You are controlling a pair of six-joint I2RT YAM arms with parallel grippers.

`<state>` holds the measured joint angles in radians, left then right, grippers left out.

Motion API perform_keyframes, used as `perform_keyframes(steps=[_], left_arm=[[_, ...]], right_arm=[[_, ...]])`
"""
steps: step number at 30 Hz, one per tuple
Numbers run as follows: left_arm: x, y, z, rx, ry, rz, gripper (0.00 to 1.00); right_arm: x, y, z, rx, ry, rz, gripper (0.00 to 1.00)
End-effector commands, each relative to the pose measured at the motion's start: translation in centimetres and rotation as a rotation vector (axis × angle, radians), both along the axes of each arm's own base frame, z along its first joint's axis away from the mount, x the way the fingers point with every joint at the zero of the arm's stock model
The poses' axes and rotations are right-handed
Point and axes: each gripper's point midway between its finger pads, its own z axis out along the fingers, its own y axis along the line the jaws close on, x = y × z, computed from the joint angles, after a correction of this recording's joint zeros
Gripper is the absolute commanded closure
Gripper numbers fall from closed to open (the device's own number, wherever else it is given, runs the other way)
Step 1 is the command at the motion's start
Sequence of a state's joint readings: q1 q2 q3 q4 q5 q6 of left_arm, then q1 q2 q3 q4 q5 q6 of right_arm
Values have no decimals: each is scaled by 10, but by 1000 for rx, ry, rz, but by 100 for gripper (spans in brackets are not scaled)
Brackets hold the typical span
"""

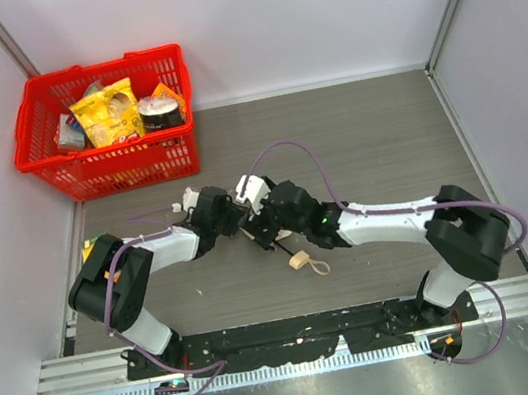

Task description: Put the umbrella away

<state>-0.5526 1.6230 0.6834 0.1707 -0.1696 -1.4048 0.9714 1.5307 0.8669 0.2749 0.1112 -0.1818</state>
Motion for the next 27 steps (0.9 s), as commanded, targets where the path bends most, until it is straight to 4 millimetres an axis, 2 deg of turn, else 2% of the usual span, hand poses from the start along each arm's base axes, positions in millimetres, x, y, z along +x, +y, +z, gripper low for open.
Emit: perform_keyframes(steps=[1,2,7,11,14,17,18,20,21,22,23,24,26,27], left_arm=[[-24,13,-23,63,111,10,100],[-25,14,-24,64,115,12,100],[-24,14,-25,67,120,22,100],[-22,14,-24,64,140,35,100],[-27,15,-24,81,179,39,100],[-28,14,-21,92,208,38,100],[-29,15,-21,94,218,38,100],[-31,14,-21,91,230,41,100],[-32,15,-21,92,232,45,100],[-32,17,-22,92,238,52,100],[-33,16,-22,91,239,51,100],[-33,16,-22,90,241,50,100],[-33,16,-22,90,240,54,100],[-33,17,-21,91,237,58,100]], right_arm=[[5,22,-20,-19,11,85,18],[6,24,-31,-35,22,89,19],[7,28,-48,-47,10,78,19],[0,28,-72,-149,-8,69,19],[3,13,-96,-281,-63,-19,21],[12,-12,-119,-431,-138,-148,26],[14,-16,-119,-455,-166,-171,28],[20,-28,-120,-499,-217,-258,35],[23,-34,-119,-502,-235,-302,44],[24,-36,-119,-496,-235,-317,48],[24,-41,-120,-506,-241,-337,60],[25,-42,-122,-514,-241,-345,65],[24,-46,-128,-525,-232,-360,82],[23,-48,-133,-541,-229,-359,97]])
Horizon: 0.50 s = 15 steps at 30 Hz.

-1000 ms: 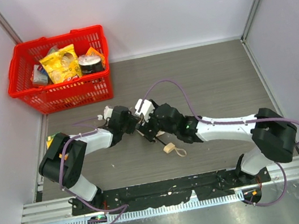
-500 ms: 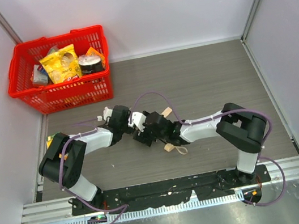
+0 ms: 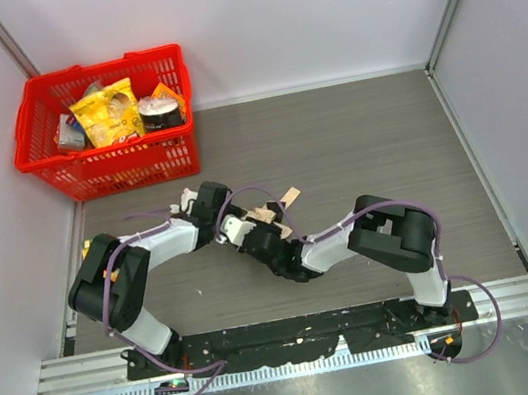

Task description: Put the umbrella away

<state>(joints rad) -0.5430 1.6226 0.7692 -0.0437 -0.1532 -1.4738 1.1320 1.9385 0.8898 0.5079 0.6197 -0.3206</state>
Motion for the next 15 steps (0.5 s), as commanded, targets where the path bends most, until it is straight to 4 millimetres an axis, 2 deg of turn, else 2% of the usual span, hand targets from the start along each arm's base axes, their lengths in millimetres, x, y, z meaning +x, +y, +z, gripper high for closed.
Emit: perform_keyframes(steps=[1,4,8,9,10,12,15], left_arm=[[-25,13,-19,79,108,13,100],[-21,12,-16,74,80,22,100],[-15,14,-15,67,8,29,100],[-12,14,-12,64,-18,24,91],[-12,17,-11,74,-31,24,74],[-5,17,-4,62,-103,20,31],[1,18,7,20,-202,1,1]], right_arm=[[7,-48,-30,-194,-22,-132,99],[0,-47,-49,-214,48,-96,99],[-22,-39,-69,-150,177,-16,99],[-29,-37,-72,-132,215,17,99],[-33,-37,-74,-107,236,21,99],[-42,-35,-76,-61,299,45,99],[-54,-32,-81,-3,389,91,99]])
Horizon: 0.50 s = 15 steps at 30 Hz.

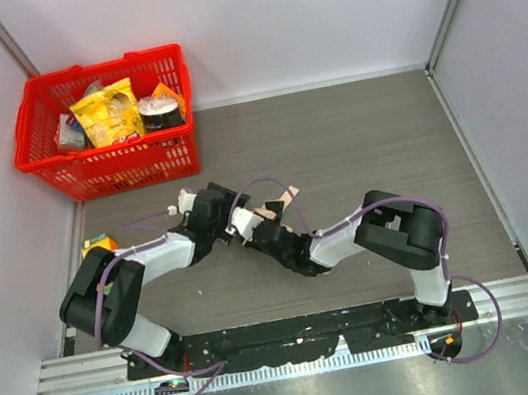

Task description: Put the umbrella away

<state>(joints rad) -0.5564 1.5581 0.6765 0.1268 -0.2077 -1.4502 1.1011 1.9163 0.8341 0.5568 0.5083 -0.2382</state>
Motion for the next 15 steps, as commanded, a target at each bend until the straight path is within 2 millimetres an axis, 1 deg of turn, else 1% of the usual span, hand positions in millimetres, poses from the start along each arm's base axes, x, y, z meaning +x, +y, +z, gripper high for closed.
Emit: perform_keyframes(steps=[1,2,3,4,5,6,8,10,12,14,15], left_arm=[[-3,16,-4,21,-94,-4,0],[1,16,3,-5,-134,-8,0],[2,17,5,-18,-154,-14,0],[4,19,9,-36,-182,-16,0],[5,20,12,-56,-208,-23,0],[4,23,14,-68,-223,-17,0],[0,29,14,-103,-255,-21,0],[1,33,23,-172,-329,-26,0],[-1,31,32,-253,-392,-50,0],[-7,19,39,-330,-427,-126,0],[-9,14,37,-358,-420,-139,0]], right_arm=[[-50,-33,-74,-96,324,84,99],[-53,-33,-77,-75,364,104,99],[-58,-31,-80,-51,405,120,99],[-55,-35,-81,-39,423,109,99],[-61,-33,-82,-7,460,127,99],[-58,-35,-82,9,478,121,99],[-63,-34,-81,64,539,142,99],[-67,-36,-83,116,612,136,99],[-69,-36,-83,179,682,141,99],[-67,-38,-83,248,758,120,99],[-64,-41,-85,274,803,113,99]])
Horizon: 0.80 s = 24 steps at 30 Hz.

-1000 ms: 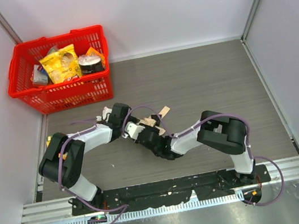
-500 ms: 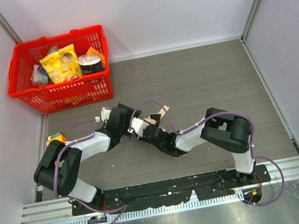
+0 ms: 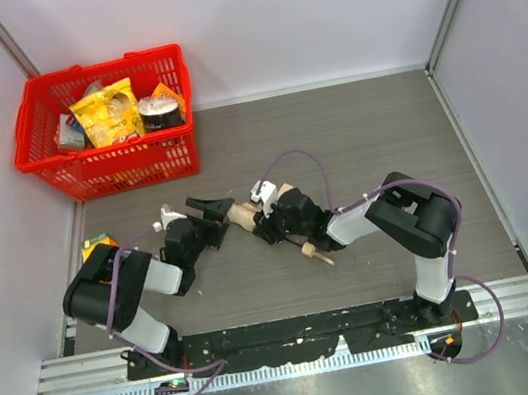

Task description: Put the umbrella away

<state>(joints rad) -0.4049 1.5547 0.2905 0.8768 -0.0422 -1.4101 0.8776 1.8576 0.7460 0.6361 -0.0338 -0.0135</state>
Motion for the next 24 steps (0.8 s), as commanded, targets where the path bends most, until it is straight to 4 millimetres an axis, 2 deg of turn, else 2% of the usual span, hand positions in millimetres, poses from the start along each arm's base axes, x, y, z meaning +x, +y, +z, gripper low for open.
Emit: perform_keyframes(steps=[1,4,10,14,21,24], left_arm=[[-9,-27,27,-155,-144,-164,0],[-16,-32,38,-200,-214,-193,0],[-27,-37,26,-167,-167,-186,0],[-17,-38,5,-112,-50,-161,0],[9,-37,0,16,-53,-136,0],[11,-30,-11,96,-14,-116,0]], right_arm=[[-68,-39,-81,-53,519,52,99],[-67,-43,-89,2,684,56,99],[-64,-36,-89,117,921,53,99],[-58,-31,-82,171,975,67,99],[-56,-26,-77,193,985,92,99],[-55,-24,-72,210,988,106,99]])
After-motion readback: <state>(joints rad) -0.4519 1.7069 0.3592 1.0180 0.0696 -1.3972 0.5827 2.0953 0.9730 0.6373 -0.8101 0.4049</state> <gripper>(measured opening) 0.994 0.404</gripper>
